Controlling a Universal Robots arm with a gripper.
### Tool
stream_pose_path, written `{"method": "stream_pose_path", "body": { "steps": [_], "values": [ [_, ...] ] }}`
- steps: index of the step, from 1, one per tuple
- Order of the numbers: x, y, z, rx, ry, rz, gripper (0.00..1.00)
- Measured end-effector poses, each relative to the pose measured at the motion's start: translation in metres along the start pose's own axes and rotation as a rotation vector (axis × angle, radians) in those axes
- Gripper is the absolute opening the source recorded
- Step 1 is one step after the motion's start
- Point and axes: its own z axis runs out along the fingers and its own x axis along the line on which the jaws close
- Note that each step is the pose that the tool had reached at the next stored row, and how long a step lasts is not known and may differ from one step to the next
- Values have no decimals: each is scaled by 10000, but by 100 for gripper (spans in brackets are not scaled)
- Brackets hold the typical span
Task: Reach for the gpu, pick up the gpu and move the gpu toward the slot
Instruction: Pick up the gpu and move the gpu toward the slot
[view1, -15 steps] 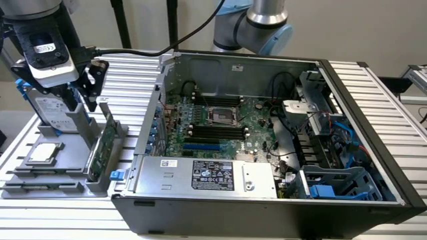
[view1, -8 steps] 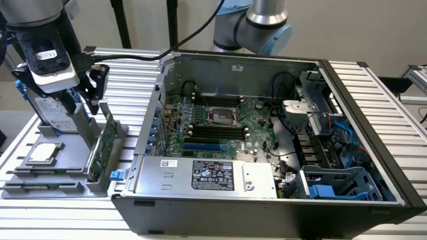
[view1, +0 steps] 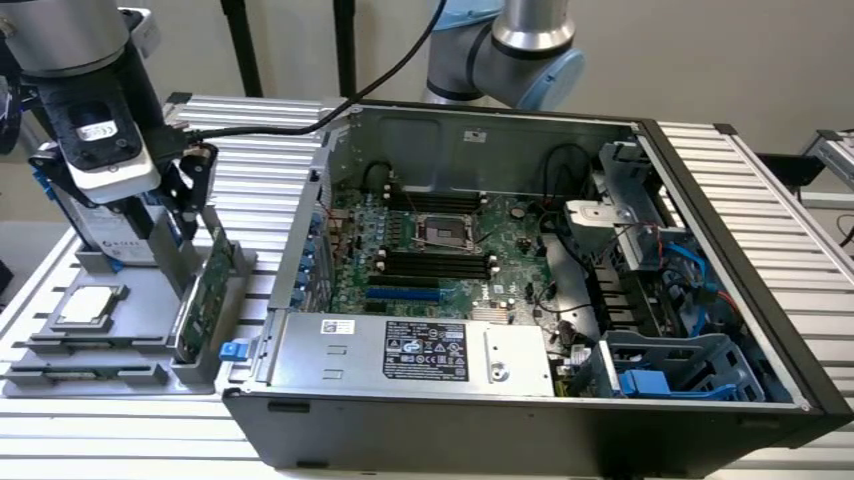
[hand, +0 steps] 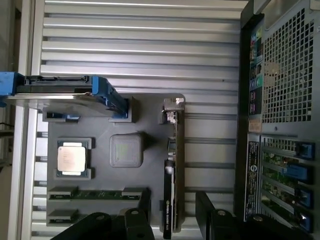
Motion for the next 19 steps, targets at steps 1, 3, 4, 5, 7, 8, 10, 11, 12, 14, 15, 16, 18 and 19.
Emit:
{"method": "stream_pose_path", "body": {
  "steps": [1, 3, 4, 5, 7, 8, 10, 11, 12, 14, 15, 16, 18, 19],
  "values": [
    [3, -1, 18, 0, -1, 0, 48],
    [18, -4, 109, 0, -1, 0, 48],
    [24, -6, 154, 0, -2, 0, 48],
    [27, -7, 197, 0, -2, 0, 48],
    [28, -9, 241, -1, -4, 0, 48],
    [28, -10, 259, 0, -6, 0, 48],
    [28, -11, 295, 0, -11, 0, 48],
    [28, -11, 313, 0, -16, 0, 48],
    [28, -12, 331, 0, -21, -1, 48],
    [29, -14, 367, 1, -37, -1, 48],
    [29, -15, 386, 1, -48, -2, 48],
    [29, -16, 405, 2, -59, -2, 48],
    [29, -18, 441, 3, -83, -3, 48],
    [29, -19, 459, 4, -96, -3, 48]
  ]
}}
